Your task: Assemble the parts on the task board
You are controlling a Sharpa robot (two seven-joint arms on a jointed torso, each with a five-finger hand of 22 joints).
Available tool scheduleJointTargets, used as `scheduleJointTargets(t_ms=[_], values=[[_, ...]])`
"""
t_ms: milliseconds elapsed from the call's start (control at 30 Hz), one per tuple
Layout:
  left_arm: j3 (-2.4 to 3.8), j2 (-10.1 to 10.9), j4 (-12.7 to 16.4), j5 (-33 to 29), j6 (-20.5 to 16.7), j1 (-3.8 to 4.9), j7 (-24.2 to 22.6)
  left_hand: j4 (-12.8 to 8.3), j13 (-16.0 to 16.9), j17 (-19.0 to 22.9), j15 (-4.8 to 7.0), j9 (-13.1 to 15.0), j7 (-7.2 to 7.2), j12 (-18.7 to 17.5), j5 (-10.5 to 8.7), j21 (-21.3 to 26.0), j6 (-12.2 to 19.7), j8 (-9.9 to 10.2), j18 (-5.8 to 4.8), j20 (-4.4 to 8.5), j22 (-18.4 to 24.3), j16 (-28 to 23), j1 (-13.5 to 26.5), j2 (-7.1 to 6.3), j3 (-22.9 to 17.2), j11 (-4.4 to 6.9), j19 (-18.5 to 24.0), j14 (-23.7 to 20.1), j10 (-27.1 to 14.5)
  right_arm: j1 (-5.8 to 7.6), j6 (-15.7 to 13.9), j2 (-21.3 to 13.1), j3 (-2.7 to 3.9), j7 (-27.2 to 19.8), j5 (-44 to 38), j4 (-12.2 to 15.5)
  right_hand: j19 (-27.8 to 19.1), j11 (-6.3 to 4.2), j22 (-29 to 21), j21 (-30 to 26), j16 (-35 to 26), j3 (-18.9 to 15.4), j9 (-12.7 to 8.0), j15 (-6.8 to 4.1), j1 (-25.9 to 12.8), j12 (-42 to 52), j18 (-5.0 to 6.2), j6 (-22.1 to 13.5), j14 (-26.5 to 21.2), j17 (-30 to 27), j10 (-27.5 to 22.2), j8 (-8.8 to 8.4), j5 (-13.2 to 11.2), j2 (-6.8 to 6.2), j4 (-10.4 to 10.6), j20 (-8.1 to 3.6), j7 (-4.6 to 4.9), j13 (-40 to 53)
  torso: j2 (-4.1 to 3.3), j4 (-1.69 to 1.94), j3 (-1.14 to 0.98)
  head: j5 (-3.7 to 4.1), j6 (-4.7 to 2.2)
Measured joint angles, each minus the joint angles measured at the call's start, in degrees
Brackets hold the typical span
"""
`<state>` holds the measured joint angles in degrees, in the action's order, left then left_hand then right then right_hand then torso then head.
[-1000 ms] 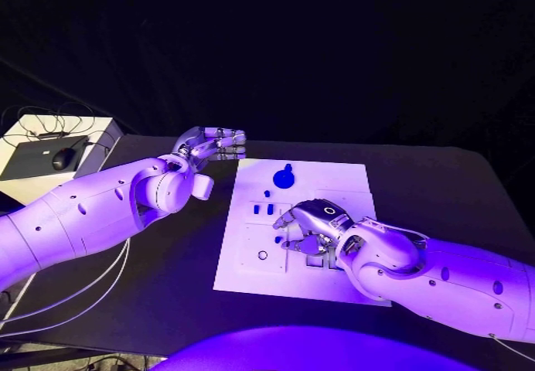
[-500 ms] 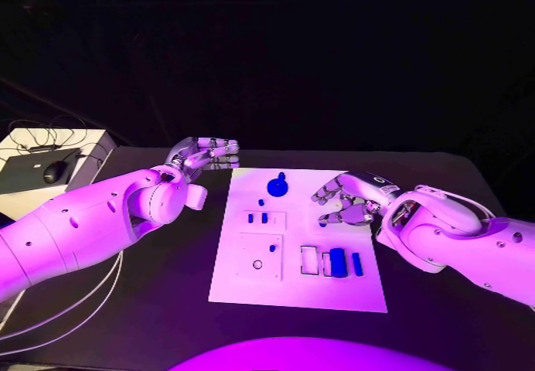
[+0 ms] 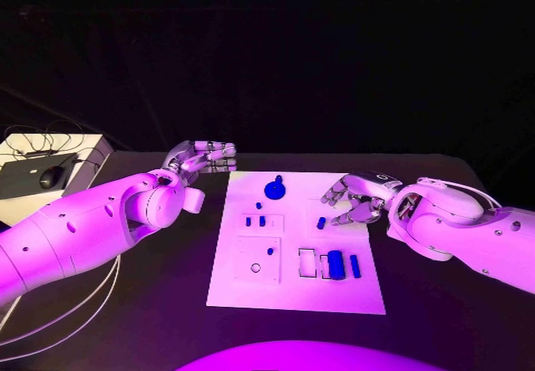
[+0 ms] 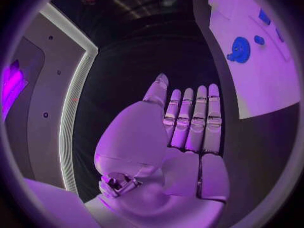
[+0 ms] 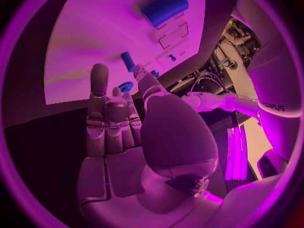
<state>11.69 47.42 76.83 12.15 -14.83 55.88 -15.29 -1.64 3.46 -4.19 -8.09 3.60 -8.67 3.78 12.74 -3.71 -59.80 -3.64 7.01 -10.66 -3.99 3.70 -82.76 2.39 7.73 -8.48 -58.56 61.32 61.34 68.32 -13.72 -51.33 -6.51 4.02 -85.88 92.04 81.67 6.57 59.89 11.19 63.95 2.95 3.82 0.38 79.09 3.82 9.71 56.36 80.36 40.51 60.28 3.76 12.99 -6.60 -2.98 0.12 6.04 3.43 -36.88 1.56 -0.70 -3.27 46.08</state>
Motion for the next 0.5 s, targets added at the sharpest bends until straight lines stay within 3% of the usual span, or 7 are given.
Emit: scheduleJointTargets(t_ms=[267,400,500], values=[[0.00,0.1,0.0,0.0,0.0,0.00,0.0,0.0,0.0,0.0,0.00,0.0,0.00,0.0,0.00,0.0,0.0,0.0,0.00,0.00,0.0,0.0,0.0,0.00,0.0,0.00,0.0,0.0,0.0,-1.04,1.3,2.0,-0.34,0.2,-3.2,-1.3,0.2,-0.23,0.3,0.0,0.0,0.3,0.0,0.00,-0.1,0.0,-0.09,-0.2,0.0,0.3,0.2,0.00,0.0,-0.06,-0.1,-0.21,-0.19,0.0,-0.07,0.08,0.08,0.20,0.29],[-0.01,0.1,0.0,0.0,0.0,0.00,0.0,0.0,0.0,0.0,0.00,0.0,0.00,0.0,0.00,0.0,0.0,0.0,0.00,0.00,0.0,0.0,0.0,0.00,0.0,0.00,0.0,0.0,0.0,-1.36,1.7,2.6,-0.44,0.3,-4.1,-1.5,0.2,-0.50,0.7,-0.2,0.0,0.9,0.0,0.00,-0.1,0.0,-0.21,0.3,0.0,0.4,1.1,0.00,0.0,0.02,-1.0,-0.21,0.25,0.0,-0.07,0.08,0.12,0.26,0.46],[-0.01,0.1,0.0,0.0,0.0,0.00,0.0,0.0,0.0,0.0,0.00,0.0,0.00,0.0,0.00,0.0,0.0,0.0,0.00,0.00,0.0,0.0,0.0,0.00,0.0,0.00,0.0,0.0,0.0,-1.53,2.0,3.1,-0.50,0.5,-4.7,-1.9,0.4,-0.82,1.1,-0.2,0.2,1.3,0.0,0.00,-0.6,0.0,-0.46,1.2,0.0,0.6,1.8,0.00,0.0,1.24,-2.0,-0.41,0.68,0.0,-0.05,0.08,0.14,0.31,0.53]])
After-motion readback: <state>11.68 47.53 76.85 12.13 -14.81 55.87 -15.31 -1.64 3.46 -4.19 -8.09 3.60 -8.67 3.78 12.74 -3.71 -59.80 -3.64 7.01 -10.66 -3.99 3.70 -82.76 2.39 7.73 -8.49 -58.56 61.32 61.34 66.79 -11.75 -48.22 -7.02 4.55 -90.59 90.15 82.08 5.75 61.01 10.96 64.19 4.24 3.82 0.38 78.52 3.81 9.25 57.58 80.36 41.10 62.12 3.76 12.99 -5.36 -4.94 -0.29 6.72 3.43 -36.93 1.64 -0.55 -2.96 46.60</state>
